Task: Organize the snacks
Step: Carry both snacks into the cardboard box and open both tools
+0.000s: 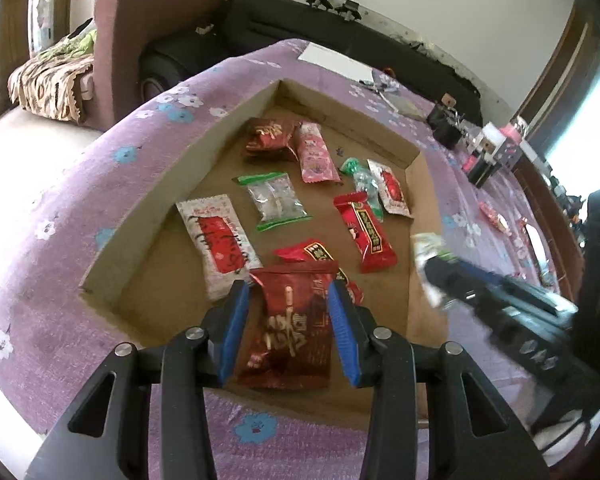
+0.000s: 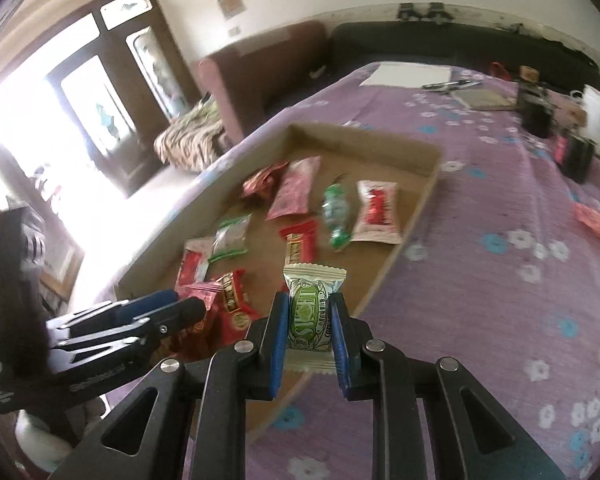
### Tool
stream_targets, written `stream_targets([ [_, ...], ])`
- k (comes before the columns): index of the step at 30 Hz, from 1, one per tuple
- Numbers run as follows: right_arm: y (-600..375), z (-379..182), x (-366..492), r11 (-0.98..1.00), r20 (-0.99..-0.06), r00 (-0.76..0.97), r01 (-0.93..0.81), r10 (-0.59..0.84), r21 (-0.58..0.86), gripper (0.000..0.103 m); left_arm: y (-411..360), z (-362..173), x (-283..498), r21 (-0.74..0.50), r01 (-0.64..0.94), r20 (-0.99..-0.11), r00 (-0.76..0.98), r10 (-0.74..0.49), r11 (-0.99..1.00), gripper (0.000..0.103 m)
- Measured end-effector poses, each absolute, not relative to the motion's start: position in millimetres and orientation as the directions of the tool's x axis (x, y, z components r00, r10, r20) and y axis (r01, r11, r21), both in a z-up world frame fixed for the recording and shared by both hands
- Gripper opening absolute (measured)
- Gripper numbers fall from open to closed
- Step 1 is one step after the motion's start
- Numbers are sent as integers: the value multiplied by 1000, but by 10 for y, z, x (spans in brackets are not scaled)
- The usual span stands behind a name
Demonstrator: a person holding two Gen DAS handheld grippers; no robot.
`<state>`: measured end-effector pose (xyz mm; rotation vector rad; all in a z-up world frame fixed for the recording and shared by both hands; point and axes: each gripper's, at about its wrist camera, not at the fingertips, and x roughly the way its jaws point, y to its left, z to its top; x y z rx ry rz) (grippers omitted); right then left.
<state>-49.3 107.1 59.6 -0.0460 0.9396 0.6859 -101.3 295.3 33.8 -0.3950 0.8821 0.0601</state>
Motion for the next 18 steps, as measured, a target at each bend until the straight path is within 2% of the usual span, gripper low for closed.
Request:
stream_targets([
  [3, 1208, 514, -497, 785, -769, 387, -574, 509, 231, 21, 3044, 388, -1106, -339, -232, -741, 663, -107, 912, 56],
  [7, 1280, 493, -524, 783, -765, 399, -585, 506, 213, 22, 3136, 424, -1187, -372, -252, -728, 676, -112, 893, 56],
  [11, 1265, 503, -555, 781, -759, 398, -583, 516, 225, 35, 3156, 454, -1250, -384, -261, -721, 684, -111, 885, 56],
  [18, 995, 608, -649, 798, -736, 438, -558, 516, 228, 41, 3031, 507, -1322, -390, -234, -712, 690, -131, 891, 56],
])
